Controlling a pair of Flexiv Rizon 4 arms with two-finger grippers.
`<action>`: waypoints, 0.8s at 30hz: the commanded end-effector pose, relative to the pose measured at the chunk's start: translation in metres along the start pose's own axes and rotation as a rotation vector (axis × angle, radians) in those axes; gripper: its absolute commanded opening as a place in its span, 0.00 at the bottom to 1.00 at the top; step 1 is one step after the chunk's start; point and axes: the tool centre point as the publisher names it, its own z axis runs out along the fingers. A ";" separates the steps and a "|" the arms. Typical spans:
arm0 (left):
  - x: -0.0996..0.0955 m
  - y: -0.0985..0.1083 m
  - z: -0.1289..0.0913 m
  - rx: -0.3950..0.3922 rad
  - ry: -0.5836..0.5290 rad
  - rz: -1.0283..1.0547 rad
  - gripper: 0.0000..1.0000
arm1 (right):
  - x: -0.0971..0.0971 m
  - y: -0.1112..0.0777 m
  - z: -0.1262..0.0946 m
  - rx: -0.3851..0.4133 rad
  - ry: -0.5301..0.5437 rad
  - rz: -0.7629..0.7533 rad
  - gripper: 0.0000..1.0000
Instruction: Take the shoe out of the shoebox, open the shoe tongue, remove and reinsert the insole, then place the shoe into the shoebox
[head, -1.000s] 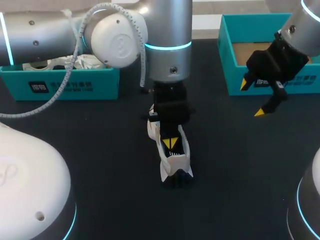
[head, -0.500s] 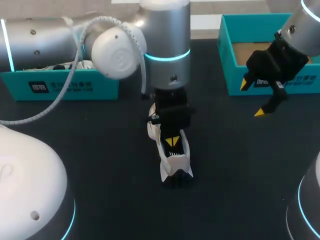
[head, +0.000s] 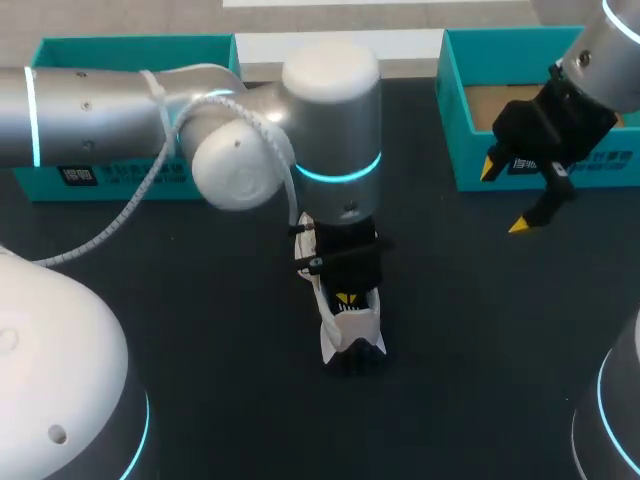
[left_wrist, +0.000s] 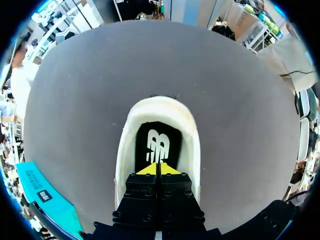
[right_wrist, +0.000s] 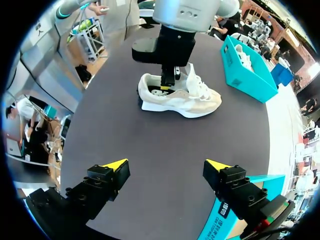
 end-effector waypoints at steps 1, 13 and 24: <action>0.002 -0.006 0.020 -0.057 -0.026 0.007 0.00 | -0.001 0.000 0.001 0.002 0.001 0.000 1.00; 0.006 -0.001 0.030 -0.086 -0.039 -0.009 0.00 | -0.001 0.000 0.001 0.002 0.001 0.000 1.00; 0.004 -0.015 0.016 -0.039 -0.058 0.043 0.00 | -0.001 0.000 0.001 0.002 0.001 0.000 1.00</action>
